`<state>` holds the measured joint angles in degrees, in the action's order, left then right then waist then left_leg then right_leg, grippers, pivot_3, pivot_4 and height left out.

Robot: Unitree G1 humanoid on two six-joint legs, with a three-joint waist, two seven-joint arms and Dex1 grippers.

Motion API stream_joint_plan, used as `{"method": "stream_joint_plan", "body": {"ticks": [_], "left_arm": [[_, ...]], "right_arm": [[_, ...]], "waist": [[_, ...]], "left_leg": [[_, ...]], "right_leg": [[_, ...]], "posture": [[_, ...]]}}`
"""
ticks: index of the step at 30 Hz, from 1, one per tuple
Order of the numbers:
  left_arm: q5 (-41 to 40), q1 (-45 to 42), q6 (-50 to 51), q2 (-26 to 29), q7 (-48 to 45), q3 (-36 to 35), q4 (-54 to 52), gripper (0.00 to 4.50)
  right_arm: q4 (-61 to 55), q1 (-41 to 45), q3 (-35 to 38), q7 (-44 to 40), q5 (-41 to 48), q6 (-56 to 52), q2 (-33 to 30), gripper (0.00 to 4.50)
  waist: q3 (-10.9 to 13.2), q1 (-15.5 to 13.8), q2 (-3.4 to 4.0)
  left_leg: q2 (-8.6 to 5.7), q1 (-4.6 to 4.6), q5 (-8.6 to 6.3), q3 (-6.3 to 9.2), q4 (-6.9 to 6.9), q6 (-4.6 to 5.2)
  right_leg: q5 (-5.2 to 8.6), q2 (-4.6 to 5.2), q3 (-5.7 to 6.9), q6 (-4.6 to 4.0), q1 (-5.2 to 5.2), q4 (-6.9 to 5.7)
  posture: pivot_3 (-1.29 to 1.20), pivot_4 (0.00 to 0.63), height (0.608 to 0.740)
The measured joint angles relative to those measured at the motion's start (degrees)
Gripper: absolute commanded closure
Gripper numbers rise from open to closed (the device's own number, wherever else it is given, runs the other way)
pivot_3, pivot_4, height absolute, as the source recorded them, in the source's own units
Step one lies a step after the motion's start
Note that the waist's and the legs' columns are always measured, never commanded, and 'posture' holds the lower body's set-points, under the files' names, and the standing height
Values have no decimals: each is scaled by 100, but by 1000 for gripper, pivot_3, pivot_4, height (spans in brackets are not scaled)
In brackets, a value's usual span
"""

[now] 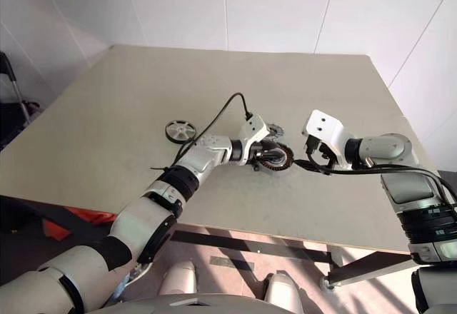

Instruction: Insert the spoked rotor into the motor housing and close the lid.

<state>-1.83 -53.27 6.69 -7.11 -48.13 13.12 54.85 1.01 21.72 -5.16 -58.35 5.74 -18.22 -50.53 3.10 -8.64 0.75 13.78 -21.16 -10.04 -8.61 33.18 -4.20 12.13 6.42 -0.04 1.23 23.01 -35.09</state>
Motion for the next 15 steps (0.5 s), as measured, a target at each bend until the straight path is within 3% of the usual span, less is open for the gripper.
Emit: {"method": "stream_joint_plan", "body": {"ticks": [1, 9, 15], "left_arm": [[20, -1, 0, 0, 45, -1, 32, 1395], [-176, 9, 77, 131, -89, -266, -316, 1395], [-770, 394, 741, 683, -43, -849, -1848, 1395]], "right_arm": [[0, 4, 0, 13, -4, 0, 17, 0], [1, 112, 0, 134, -3, 6, 276, 0], [8, 293, 37, 535, 52, -144, 794, 0]], "waist": [[0, 0, 0], [0, 4, -1], [0, 38, 0]], "left_leg": [[0, 0, 0, 0, 0, 0], [1, -1, 0, 0, -1, 0], [4, 1, 1, 0, -6, -2]], "right_leg": [[0, 0, 0, 0, 0, 0], [-1, 0, 1, 2, 1, 1], [-1, -2, 3, 2, 3, 0]], "posture": [[0, 0, 740], [0, 0, 740], [0, 0, 740]]}}
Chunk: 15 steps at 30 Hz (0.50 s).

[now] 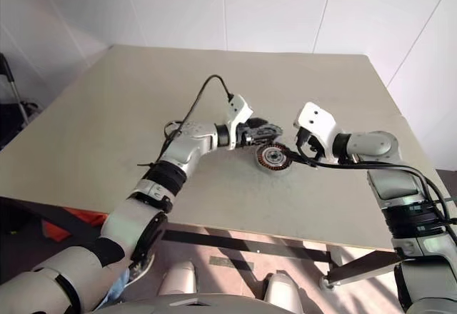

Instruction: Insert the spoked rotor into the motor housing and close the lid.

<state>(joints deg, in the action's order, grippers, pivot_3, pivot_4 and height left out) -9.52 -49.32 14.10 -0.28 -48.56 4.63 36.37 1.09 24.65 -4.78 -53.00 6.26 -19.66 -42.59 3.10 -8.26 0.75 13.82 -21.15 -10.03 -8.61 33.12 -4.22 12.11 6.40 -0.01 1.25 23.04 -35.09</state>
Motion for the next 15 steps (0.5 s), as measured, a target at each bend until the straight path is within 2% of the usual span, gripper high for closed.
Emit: {"method": "stream_joint_plan", "body": {"ticks": [3, 7, 11, 15], "left_arm": [[-304, 425, 556, 429, 191, -314, -1042, 1395], [-369, 1177, 978, 1152, 397, -560, -1913, 1395], [-510, 1801, 1346, 1437, 602, -765, -2337, 1352], [-695, 1924, 1508, 1466, 853, -915, -2728, 1352]], "right_arm": [[3, 65, -53, 224, -4, -417, 234, 0], [9, 51, -106, 323, -4, -740, 335, 0], [17, 55, -142, 380, -7, -879, 396, 1232], [16, 178, -219, 391, -5, -964, 513, 2586]], "waist": [[0, 31, 0], [-1, 96, 1], [1, 94, -2], [1, 114, -2]], "left_leg": [[0, -3, 0, 0, -1, -1], [1, -6, -1, 1, -8, -3], [0, -16, 0, 2, -7, -6], [5, -11, 12, 2, -8, -27]], "right_leg": [[0, 0, 2, 0, 1, 3], [1, -1, 5, 1, 0, 14], [1, 0, 8, 1, 0, 22], [0, -3, 8, 2, 1, 19]], "posture": [[0, 0, 740], [0, 0, 740], [0, 0, 740], [0, 0, 740]]}}
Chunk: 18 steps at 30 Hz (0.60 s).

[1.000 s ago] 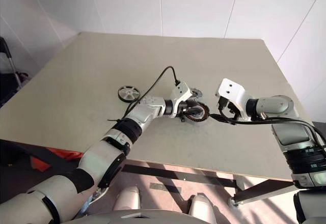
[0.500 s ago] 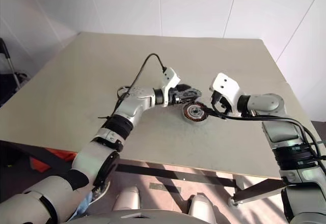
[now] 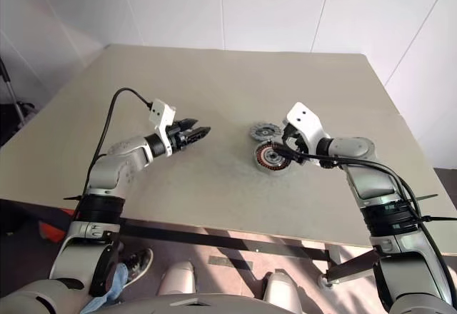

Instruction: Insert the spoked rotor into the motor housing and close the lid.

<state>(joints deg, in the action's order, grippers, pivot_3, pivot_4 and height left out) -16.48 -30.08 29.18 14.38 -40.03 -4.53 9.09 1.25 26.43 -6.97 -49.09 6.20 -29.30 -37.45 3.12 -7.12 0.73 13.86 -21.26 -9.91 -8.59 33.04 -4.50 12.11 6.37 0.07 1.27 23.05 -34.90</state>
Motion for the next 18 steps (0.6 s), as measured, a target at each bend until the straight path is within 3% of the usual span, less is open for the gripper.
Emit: {"method": "stream_joint_plan", "body": {"ticks": [2, 13, 16, 18], "left_arm": [[-41, 93, 20, 0, 159, -44, -187, 1352], [-703, 476, 467, -292, 1881, -1461, -204, 1352], [-846, 531, 472, -489, 2205, -1703, 35, 776], [-943, 531, 473, -584, 2360, -1806, 137, 166]], "right_arm": [[-2, 68, -36, 12, 0, -7, 77, 3265], [-39, 275, -54, 311, -4, -209, 145, 3265], [41, 371, -54, 348, -4, -261, 153, 3291], [99, 453, -53, 417, -4, -272, 153, 3291]], "waist": [[0, 16, 0], [0, 31, -1], [0, 16, -2], [0, 17, -3]], "left_leg": [[1, 2, 0, 0, -2, -1], [4, -2, 3, 0, -3, -6], [4, -3, 3, 0, -2, -6], [4, -3, 3, 0, 0, -6]], "right_leg": [[0, -2, -1, 0, 0, 0], [-1, -7, -1, 2, 3, 3], [-2, -6, -1, 5, 3, 3], [-5, -6, -2, 9, 3, 3]], "posture": [[0, 0, 740], [0, 0, 740], [0, 0, 740], [0, 0, 740]]}}
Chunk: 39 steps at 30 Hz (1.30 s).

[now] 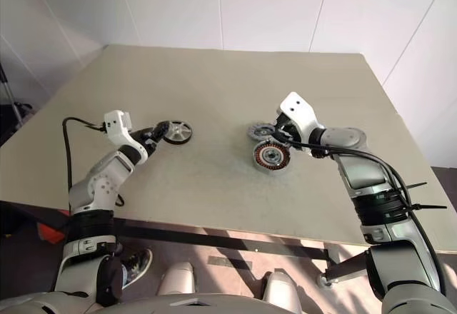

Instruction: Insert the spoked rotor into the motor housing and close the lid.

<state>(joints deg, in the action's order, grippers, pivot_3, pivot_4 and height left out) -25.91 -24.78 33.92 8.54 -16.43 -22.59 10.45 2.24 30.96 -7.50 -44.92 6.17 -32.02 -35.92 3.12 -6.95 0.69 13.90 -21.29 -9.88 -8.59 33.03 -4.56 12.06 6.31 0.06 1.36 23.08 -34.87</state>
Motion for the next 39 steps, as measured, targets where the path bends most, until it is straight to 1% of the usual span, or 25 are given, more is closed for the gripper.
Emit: {"method": "stream_joint_plan", "body": {"ticks": [1, 8, 12, 17, 20, 21, 27, 30, 36, 39], "left_arm": [[-57, 0, 10, -40, 84, -37, 40, 79], [-601, -108, 159, -320, 499, -523, 534, 79], [-1051, -419, 296, -507, 573, -843, 946, 79], [-1341, -590, 415, -711, 499, -846, 1192, 79], [-1356, -639, 422, -753, 480, -832, 1306, 662], [-1356, -639, 422, -772, 476, -823, 1334, 962], [-1440, -639, 467, -904, 499, -787, 1535, 3136], [-1501, -697, 456, -886, 534, -785, 1550, 4100], [-1575, -699, 418, -877, 558, -762, 1581, 4108], [-1934, -698, 852, -913, 406, -769, 1549, 4108]], "right_arm": [[31, 30, 2, 18, 0, -2, -1, 3291], [68, 41, 2, 38, 0, -77, -4, 3291], [163, 181, 2, 129, 0, -98, -2, 3291], [162, 202, 2, 133, 0, -96, -3, 3291], [162, 201, 2, 139, 0, -99, -4, 3291], [162, 201, 2, 142, 0, -101, -4, 3291], [164, 201, 2, 239, -1, -107, -4, 3291], [211, 203, 3, 279, -33, -107, -10, 3291], [447, 286, 3, 374, -133, -106, -13, 3291], [700, 421, 2, 464, -306, -81, -116, 3291]], "waist": [[0, 0, -1], [0, -2, -3], [-1, -40, -2], [-2, -77, -4], [-2, -80, -4], [-2, -79, -4], [-1, -53, -6], [-2, -21, -4], [-2, -13, -5], [-1, -36, -5]], "left_leg": [[0, 0, 0, 0, 0, 0], [0, -1, 0, 0, 0, 0], [-8, 5, 1, 0, 5, 0], [-17, 8, 2, 0, 8, 4], [-17, 9, 2, 1, 7, 5], [-17, 8, 2, 1, 7, 5], [-13, 5, 2, 1, 6, 5], [-12, 10, 3, 1, 4, 3], [-12, 11, 4, 1, 7, 4], [-14, 3, 5, 1, 7, 2]], "right_leg": [[-1, 0, 0, 1, 0, 0], [-2, 0, 0, 3, 0, 2], [-5, 7, -1, 9, -12, 0], [-7, 16, -1, 11, -23, 4], [-8, 16, -1, 14, -23, 4], [-8, 16, -1, 14, -23, 4], [-9, 13, 0, 15, -19, 7], [-9, 12, 0, 16, -18, 4], [-12, 11, -2, 21, -19, 4], [-12, 13, -1, 21, -18, 6]], "posture": [[0, 0, 740], [0, 0, 740], [0, 0, 740], [0, 0, 740], [0, 0, 740], [0, 0, 740], [0, 0, 740], [0, 0, 740], [0, 0, 740], [0, 0, 740]]}}
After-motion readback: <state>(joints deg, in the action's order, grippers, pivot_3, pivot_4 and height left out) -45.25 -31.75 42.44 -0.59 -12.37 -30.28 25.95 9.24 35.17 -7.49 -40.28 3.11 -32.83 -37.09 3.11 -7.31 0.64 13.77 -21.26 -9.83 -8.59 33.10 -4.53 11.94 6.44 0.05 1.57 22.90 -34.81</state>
